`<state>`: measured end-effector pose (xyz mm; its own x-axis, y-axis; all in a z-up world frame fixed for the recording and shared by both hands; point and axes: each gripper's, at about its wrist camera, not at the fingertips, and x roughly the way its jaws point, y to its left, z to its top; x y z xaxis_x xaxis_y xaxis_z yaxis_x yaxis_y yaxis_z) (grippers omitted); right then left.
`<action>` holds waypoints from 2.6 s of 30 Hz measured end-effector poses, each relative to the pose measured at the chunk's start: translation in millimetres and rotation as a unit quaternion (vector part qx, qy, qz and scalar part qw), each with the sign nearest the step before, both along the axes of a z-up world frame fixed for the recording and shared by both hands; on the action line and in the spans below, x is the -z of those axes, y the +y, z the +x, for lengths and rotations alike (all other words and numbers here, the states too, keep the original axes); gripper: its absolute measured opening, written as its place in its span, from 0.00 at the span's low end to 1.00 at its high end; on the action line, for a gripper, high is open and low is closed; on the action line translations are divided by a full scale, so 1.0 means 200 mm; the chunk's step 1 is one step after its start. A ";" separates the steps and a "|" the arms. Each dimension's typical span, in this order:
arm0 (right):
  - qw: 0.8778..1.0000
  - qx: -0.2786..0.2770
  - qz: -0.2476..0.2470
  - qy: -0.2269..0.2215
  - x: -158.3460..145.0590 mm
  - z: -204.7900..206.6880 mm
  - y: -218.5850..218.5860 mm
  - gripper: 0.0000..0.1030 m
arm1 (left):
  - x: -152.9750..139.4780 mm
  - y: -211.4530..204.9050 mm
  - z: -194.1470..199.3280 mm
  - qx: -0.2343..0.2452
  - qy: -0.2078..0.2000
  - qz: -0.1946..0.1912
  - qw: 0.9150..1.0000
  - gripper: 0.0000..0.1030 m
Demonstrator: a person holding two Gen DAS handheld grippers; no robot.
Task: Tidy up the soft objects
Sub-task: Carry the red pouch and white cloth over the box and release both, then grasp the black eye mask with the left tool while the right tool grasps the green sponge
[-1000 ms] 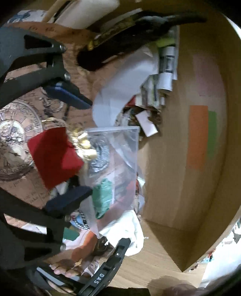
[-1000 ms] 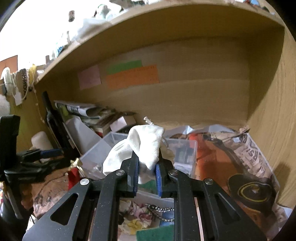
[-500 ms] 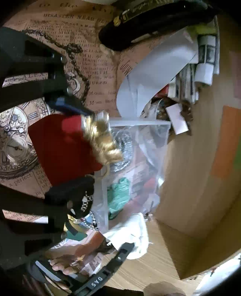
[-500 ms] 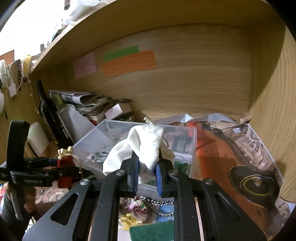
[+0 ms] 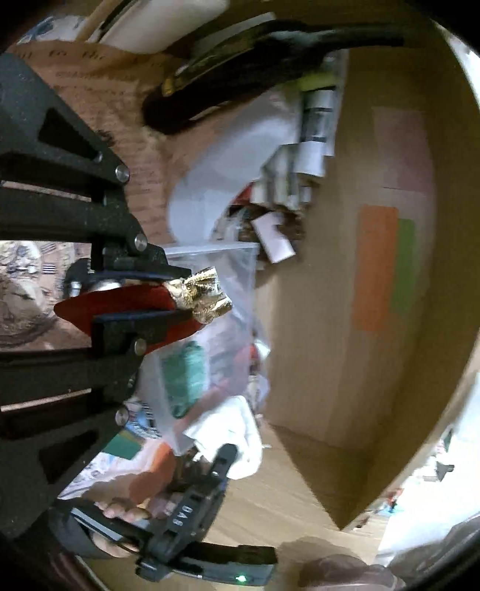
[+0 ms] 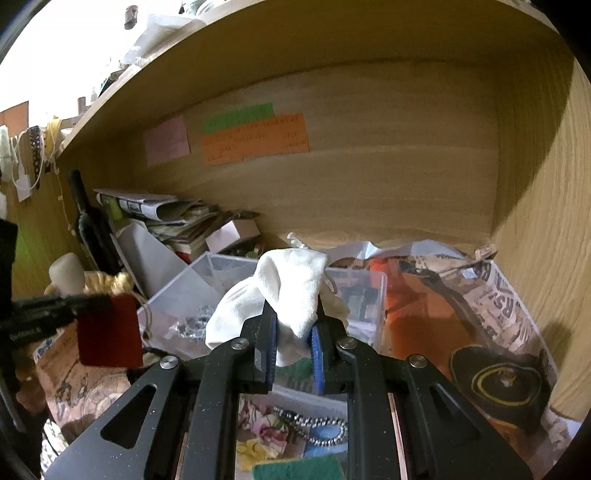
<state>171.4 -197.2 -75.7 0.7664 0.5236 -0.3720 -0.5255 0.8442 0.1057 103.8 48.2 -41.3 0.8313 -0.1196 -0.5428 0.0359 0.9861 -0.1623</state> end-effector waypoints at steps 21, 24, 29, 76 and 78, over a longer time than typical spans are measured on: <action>0.992 -0.047 -0.093 0.073 0.19 0.22 0.27 0.14 | 0.20 -0.13 0.53 0.009 0.066 0.043 0.997 0.13; 0.990 -0.051 -0.107 0.083 0.21 0.24 0.29 0.14 | 0.25 -0.12 0.56 0.014 0.092 0.034 0.995 0.13; 0.986 -0.048 -0.123 0.099 0.25 0.25 0.31 0.30 | 0.31 -0.12 0.56 0.018 0.118 0.032 0.992 0.24; 0.986 -0.005 -0.080 0.149 0.47 -0.17 -0.10 0.93 | 0.57 -0.10 0.05 0.018 0.131 0.039 0.990 0.92; 0.986 -0.008 -0.076 0.149 0.46 -0.17 -0.10 0.81 | 0.56 -0.12 0.05 0.017 0.121 0.043 0.992 0.84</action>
<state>137.3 -218.1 -167.9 0.6040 0.4554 -0.6541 -0.5027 0.8545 0.1307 114.4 24.4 -153.8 0.6712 -0.0893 -0.7358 0.0391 0.9956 -0.0853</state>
